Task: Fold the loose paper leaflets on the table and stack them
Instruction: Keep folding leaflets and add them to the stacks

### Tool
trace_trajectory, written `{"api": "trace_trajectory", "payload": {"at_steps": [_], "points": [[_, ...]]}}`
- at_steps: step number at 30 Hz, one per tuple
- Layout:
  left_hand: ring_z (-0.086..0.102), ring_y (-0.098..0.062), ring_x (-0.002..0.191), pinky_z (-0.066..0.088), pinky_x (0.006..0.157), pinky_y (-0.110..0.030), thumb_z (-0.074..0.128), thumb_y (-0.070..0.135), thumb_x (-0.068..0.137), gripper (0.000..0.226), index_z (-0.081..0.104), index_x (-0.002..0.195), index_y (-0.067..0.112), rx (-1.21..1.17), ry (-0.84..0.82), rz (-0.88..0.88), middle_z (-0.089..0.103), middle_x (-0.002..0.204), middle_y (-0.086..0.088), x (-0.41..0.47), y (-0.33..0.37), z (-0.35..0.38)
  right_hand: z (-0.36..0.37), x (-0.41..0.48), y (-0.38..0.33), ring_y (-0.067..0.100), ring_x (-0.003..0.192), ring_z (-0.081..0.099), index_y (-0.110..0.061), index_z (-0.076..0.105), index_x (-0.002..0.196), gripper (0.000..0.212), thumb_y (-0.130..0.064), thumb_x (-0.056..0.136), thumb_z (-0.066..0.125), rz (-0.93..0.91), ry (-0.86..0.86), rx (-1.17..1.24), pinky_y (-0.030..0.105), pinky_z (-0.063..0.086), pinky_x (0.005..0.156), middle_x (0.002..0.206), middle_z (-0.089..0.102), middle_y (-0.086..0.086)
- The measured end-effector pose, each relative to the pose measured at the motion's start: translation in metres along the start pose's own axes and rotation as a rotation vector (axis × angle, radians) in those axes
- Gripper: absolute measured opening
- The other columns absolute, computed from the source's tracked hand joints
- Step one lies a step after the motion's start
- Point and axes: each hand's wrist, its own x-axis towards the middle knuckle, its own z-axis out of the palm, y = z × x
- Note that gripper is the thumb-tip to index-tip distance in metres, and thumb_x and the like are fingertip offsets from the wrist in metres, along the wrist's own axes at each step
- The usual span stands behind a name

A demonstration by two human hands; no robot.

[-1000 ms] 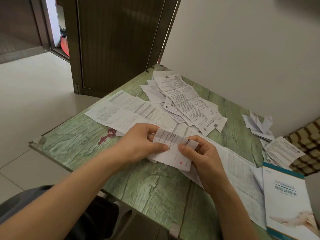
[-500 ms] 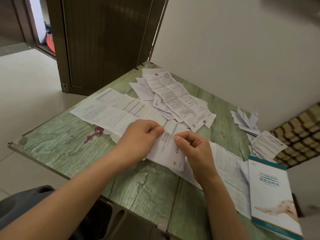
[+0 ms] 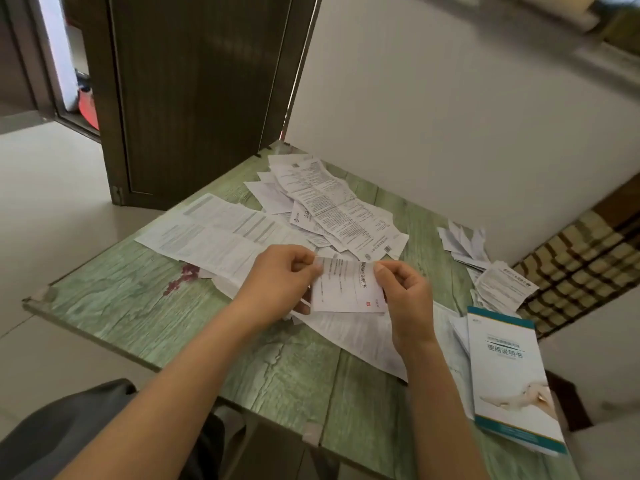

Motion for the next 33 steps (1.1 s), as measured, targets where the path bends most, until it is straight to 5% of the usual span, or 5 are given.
{"api": "trace_trajectory", "payload": {"at_steps": [9,17,22,29,33], "points": [[0.066,-0.010,0.058,0.053,0.053,-0.017,0.056,-0.011,0.082,0.021,0.063,0.089,0.008,-0.107,-0.065,-0.001,0.071,0.077,-0.006,0.007,0.011,0.031,-0.051,0.016,-0.042,0.018,0.071,0.066,-0.020,0.064,0.080,0.013,-0.015,0.090,0.060,-0.112,0.136,-0.440,0.032,0.054,0.062,0.080,0.067,0.004],[0.064,-0.009,0.065,0.044,0.051,-0.008,0.053,-0.006,0.082,0.021,0.065,0.091,0.010,-0.087,0.029,0.042,0.070,0.082,-0.003,0.012,0.009,0.050,-0.083,0.072,-0.022,0.013,0.039,0.060,-0.002,0.052,0.105,0.017,0.006,0.091,0.046,0.259,0.542,-0.186,0.021,0.052,0.042,0.082,0.064,0.015],[0.064,-0.008,0.074,0.050,0.065,-0.014,0.051,-0.005,0.082,0.028,0.062,0.084,0.020,-0.003,0.037,0.076,0.068,0.079,0.005,0.019,0.006,0.050,-0.070,0.101,-0.002,0.032,0.096,0.067,0.007,0.052,0.122,0.033,0.008,0.088,0.054,0.416,0.651,-0.211,0.027,0.054,0.058,0.117,0.063,0.018],[0.063,-0.009,0.078,0.047,0.068,-0.019,0.051,-0.001,0.084,0.026,0.062,0.086,0.022,0.112,0.068,0.094,0.067,0.079,0.008,0.031,0.001,0.038,-0.042,0.098,0.000,0.031,0.092,0.058,-0.005,0.045,0.121,0.032,-0.005,0.090,0.055,0.247,0.685,-0.695,0.033,0.044,0.069,0.130,0.039,0.016],[0.063,-0.010,0.078,0.049,0.069,-0.024,0.051,0.006,0.088,0.024,0.060,0.083,0.028,0.174,0.087,0.093,0.067,0.083,0.009,0.035,-0.005,0.032,-0.004,0.084,0.017,0.019,0.105,0.050,-0.011,0.049,0.124,0.032,-0.009,0.092,0.052,-0.053,0.243,-0.773,0.032,0.045,0.085,0.127,0.050,0.007]]}}
